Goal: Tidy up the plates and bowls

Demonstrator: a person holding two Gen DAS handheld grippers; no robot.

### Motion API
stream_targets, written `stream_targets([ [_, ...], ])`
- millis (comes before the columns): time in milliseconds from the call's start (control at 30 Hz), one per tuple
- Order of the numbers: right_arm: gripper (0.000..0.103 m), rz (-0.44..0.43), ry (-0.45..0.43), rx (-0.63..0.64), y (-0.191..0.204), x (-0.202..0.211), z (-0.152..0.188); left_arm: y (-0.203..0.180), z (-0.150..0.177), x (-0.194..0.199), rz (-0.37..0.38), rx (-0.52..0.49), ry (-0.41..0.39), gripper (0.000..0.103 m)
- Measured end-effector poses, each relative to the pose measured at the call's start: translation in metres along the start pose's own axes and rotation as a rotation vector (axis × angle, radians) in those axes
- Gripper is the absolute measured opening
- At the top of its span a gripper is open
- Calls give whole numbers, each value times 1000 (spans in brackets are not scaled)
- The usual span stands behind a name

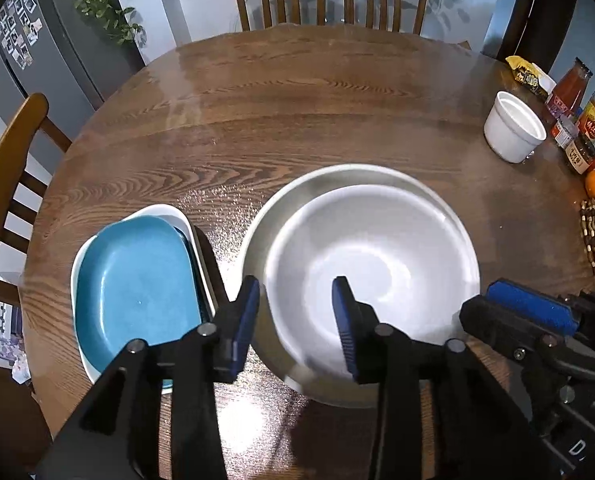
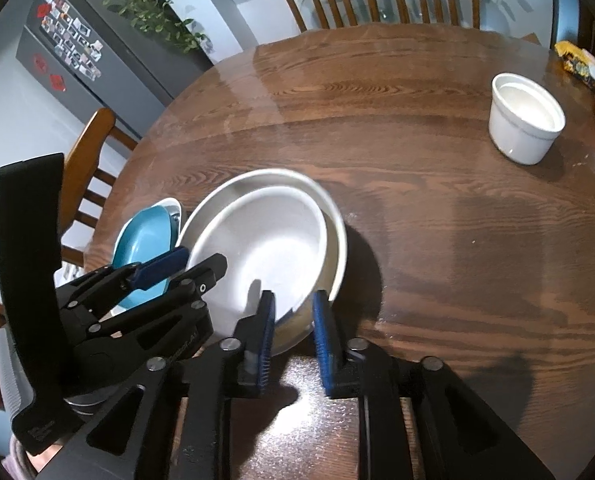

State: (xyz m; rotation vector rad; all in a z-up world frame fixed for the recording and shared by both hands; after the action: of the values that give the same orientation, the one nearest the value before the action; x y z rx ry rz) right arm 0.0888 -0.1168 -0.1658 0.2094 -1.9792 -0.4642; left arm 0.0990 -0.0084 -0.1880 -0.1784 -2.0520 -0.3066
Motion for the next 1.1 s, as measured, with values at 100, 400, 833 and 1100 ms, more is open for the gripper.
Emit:
stream_targets([
  [100,25,-2,-21,0,0,7,-3,1,-2,8,-10,6,-20,51],
  [400,26,-39,-101,9,0,36,-8,6,-9,40,-42,14,-110,76],
  [833,43,-84,-195,-66,-31,73,-19,-9,-17,65,-51,-8,-169,96],
  [1100,51,-67,-229,-136,-65,88,-22,-34,-25,67,-58,-59,-180,102],
])
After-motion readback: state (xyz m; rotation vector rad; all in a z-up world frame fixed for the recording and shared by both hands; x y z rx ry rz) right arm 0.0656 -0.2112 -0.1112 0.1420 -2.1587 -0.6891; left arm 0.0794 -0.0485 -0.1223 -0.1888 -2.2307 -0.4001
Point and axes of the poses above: each gripper's, at about its wrist camera, not at the fingertips, and x roughly against the way its jaws point, y to its left, z to its underside, the point moved 10 cm from there along -x, roughly the way its jaws point, and after that the axes turned 11 degrees about -x, right-handed, at the moved point
